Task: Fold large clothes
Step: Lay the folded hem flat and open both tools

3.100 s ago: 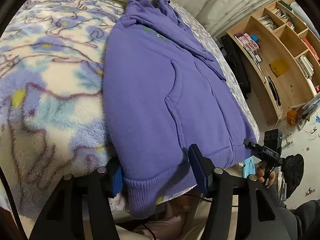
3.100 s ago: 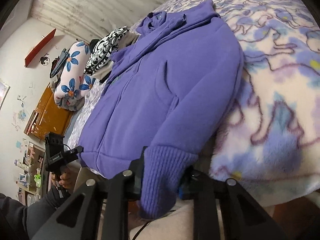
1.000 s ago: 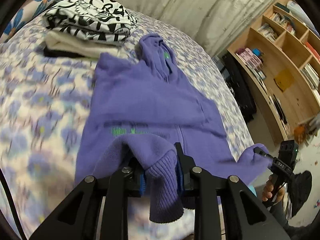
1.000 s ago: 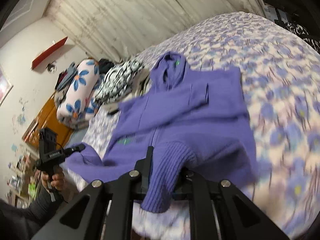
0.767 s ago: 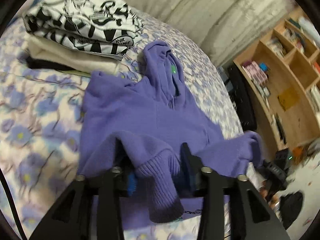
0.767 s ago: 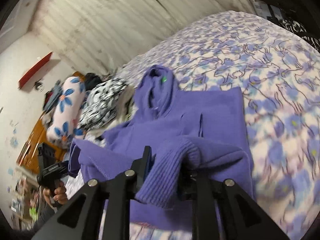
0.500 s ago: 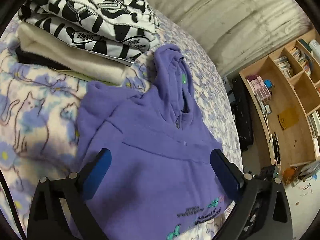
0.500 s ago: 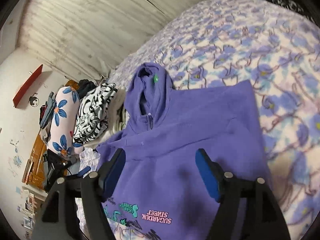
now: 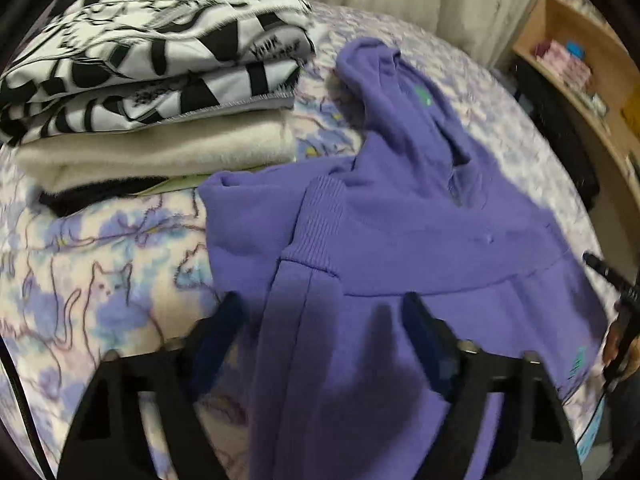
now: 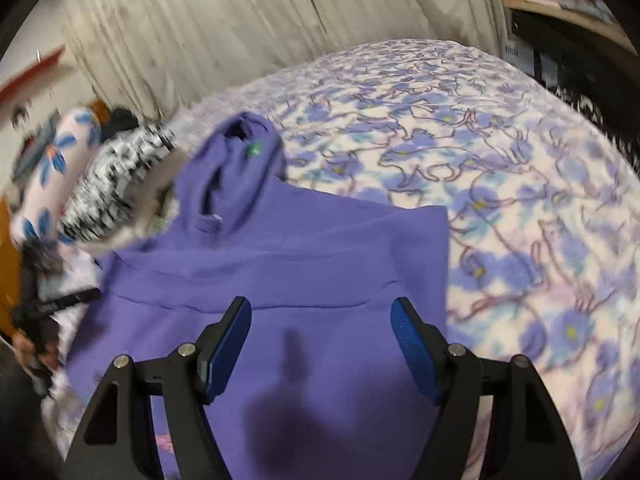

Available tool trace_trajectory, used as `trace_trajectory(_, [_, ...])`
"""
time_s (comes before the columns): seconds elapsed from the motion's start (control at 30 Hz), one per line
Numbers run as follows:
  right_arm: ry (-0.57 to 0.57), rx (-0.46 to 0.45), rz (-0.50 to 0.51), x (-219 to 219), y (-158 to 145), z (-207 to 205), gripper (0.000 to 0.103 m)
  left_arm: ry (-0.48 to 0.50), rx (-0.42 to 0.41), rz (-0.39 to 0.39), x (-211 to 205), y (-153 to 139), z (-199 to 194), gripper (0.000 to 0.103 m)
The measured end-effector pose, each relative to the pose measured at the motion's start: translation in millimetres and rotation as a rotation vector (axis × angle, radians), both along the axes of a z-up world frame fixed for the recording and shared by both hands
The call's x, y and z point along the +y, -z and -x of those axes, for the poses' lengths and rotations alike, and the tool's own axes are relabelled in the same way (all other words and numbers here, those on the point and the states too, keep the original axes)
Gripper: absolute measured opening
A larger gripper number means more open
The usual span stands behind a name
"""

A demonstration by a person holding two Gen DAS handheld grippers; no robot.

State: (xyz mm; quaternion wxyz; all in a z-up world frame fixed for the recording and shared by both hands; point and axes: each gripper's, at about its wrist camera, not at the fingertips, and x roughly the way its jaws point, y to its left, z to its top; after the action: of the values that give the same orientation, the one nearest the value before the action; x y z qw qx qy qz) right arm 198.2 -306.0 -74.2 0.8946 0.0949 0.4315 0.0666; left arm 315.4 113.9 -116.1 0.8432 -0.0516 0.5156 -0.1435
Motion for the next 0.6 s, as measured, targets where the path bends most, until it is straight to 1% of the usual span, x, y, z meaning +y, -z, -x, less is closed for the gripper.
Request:
trace_trajectory(0.03, [-0.003, 0.012, 0.026, -0.1, 4.2, -5.3, 0.068, 0.003, 0.001, -0.013, -1.1, 2.9, -2.4, 0.069])
trace_trajectory(0.07, [-0.008, 0.021, 0.031, -1.5, 6.6, -8.3, 0.065, 0.006, -0.002, -0.019, -1.2, 4.7, -4.3, 0.067])
trace_trajectory(0.1, [-0.015, 0.037, 0.026, -3.4, 9.8, -13.9, 0.06, 0.007, -0.002, -0.021, -1.2, 5.9, -6.3, 0.064])
trace_trajectory(0.13, [-0.016, 0.047, 0.021, -5.1, 11.7, -17.5, 0.057, 0.009, -0.001, -0.021, -0.9, 6.7, -8.1, 0.059])
trace_trajectory(0.17, [-0.018, 0.058, 0.015, -7.3, 13.9, -21.6, 0.057, 0.011, -0.003, -0.017, -0.1, 6.8, -9.9, 0.055])
trace_trajectory(0.2, [-0.019, 0.072, 0.012, -9.3, 16.2, -26.1, 0.057, 0.014, -0.007, -0.012, 1.2, 6.2, -10.3, 0.046])
trace_trajectory(0.23, [-0.015, 0.083, 0.013, -11.4, 18.2, -29.8, 0.057, 0.016, -0.006, -0.003, 3.3, 5.8, -11.5, 0.039])
trace_trajectory(0.3, [0.0, 0.105, 0.026, -15.5, 22.0, -34.2, 0.057, 0.021, 0.0, 0.024, 7.0, 4.8, -11.9, 0.033])
trace_trajectory(0.37, [0.0, 0.134, 0.009, -19.3, 27.9, -36.2, 0.057, 0.03, -0.008, 0.019, 5.3, 3.6, -11.8, 0.033])
trace_trajectory(0.47, [-0.017, 0.152, 0.0, -22.3, 36.0, -37.6, 0.057, 0.047, -0.01, -0.025, -0.3, 6.1, -12.1, 0.034])
trace_trajectory(0.53, [-0.012, 0.153, -0.011, -23.3, 38.5, -38.0, 0.057, 0.042, 0.007, -0.03, -3.2, 10.5, -17.4, 0.04])
trace_trajectory(0.57, [-0.009, 0.152, -0.014, -23.2, 39.2, -38.2, 0.057, 0.036, 0.013, -0.027, -4.1, 12.4, -20.6, 0.04])
trace_trajectory(0.6, [-0.006, 0.149, -0.008, -22.4, 39.2, -37.9, 0.053, 0.029, 0.017, -0.021, -4.8, 13.8, -22.8, 0.04])
